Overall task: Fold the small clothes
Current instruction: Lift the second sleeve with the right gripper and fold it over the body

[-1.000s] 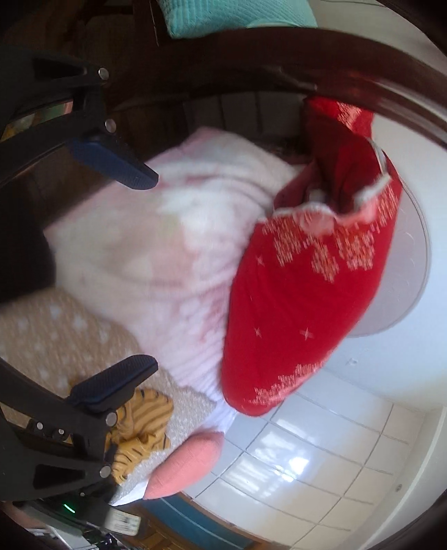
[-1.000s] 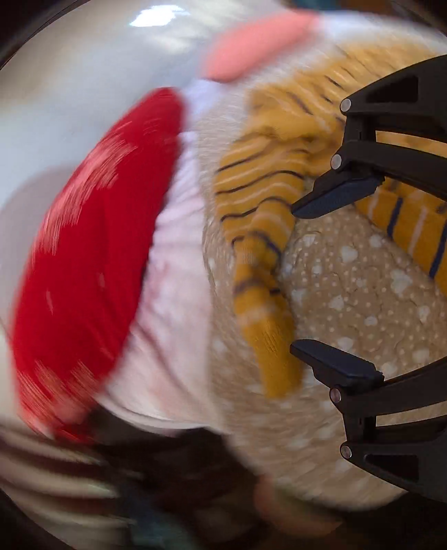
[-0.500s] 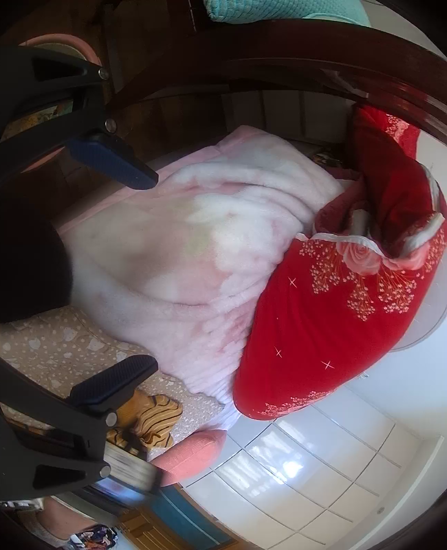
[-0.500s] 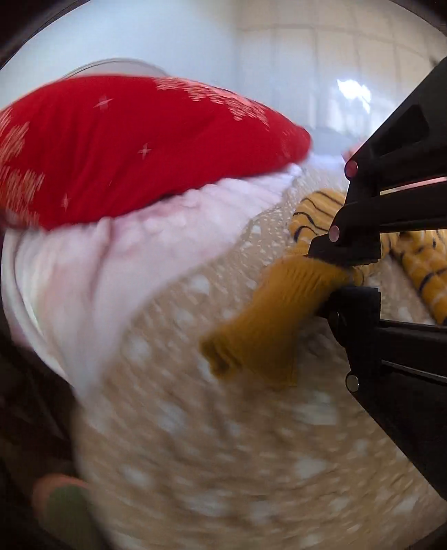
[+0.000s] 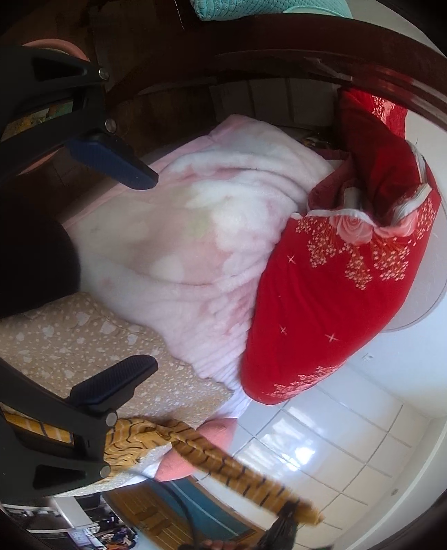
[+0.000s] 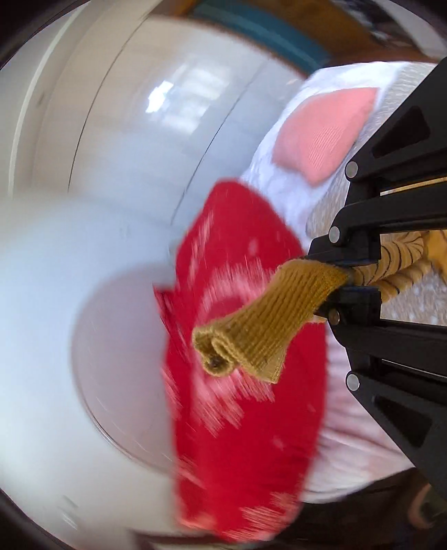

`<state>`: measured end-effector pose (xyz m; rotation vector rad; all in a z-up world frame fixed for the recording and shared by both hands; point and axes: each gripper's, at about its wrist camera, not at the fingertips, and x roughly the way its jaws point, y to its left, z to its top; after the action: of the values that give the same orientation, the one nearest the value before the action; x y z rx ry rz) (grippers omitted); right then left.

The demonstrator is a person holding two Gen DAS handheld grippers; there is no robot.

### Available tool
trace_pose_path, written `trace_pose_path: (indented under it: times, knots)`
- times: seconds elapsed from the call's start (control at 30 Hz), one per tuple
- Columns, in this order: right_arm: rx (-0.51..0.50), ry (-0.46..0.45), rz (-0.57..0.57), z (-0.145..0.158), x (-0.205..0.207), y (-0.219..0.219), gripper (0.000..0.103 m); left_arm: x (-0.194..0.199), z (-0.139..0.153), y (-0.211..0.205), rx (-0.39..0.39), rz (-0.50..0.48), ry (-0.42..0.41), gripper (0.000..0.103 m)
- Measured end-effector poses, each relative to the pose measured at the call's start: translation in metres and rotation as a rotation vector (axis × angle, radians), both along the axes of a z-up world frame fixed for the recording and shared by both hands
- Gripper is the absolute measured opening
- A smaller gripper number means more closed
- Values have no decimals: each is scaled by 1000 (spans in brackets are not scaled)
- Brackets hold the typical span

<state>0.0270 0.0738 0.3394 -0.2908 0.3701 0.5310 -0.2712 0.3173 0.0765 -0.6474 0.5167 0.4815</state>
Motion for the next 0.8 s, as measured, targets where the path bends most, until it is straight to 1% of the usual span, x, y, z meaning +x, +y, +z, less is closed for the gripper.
trace_pose_path:
  times: [0.07, 0.17, 0.23, 0.3, 0.37, 0.4, 0.53, 0.6, 0.63, 0.67, 0.7, 0.8]
  knots:
    - [32, 34, -45, -2, 11, -34, 6, 4, 0, -4, 4, -12, 15, 96]
    - [48, 95, -108, -21, 25, -93, 6, 15, 1, -15, 23, -39, 34, 96]
    - [32, 131, -144, -41, 31, -132, 6, 22, 3, -25, 41, -65, 44, 96]
    - [31, 164, -169, -58, 38, -167, 6, 36, 6, -41, 61, -114, 59, 96]
    - [41, 205, -199, -81, 40, -208, 6, 46, 8, -54, 72, -152, 68, 96]
    - [42, 220, -213, -93, 35, -229, 6, 53, 9, -62, 81, -173, 74, 96]
    - [46, 295, -323, -146, 32, -306, 6, 75, 15, -96, 134, -237, 90, 96]
    - [64, 310, -389, -161, 33, -340, 6, 88, 19, -115, 170, -275, 95, 96]
    - [86, 309, -429, -163, 35, -359, 6, 94, 21, -123, 188, -291, 97, 96]
    - [122, 292, -457, -159, 36, -374, 6, 100, 23, -133, 208, -309, 98, 96]
    - [158, 262, -464, -151, 37, -379, 6, 108, 27, -146, 233, -334, 96, 96]
    - [293, 150, -419, -113, 24, -394, 6, 125, 31, -175, 264, -386, 89, 96]
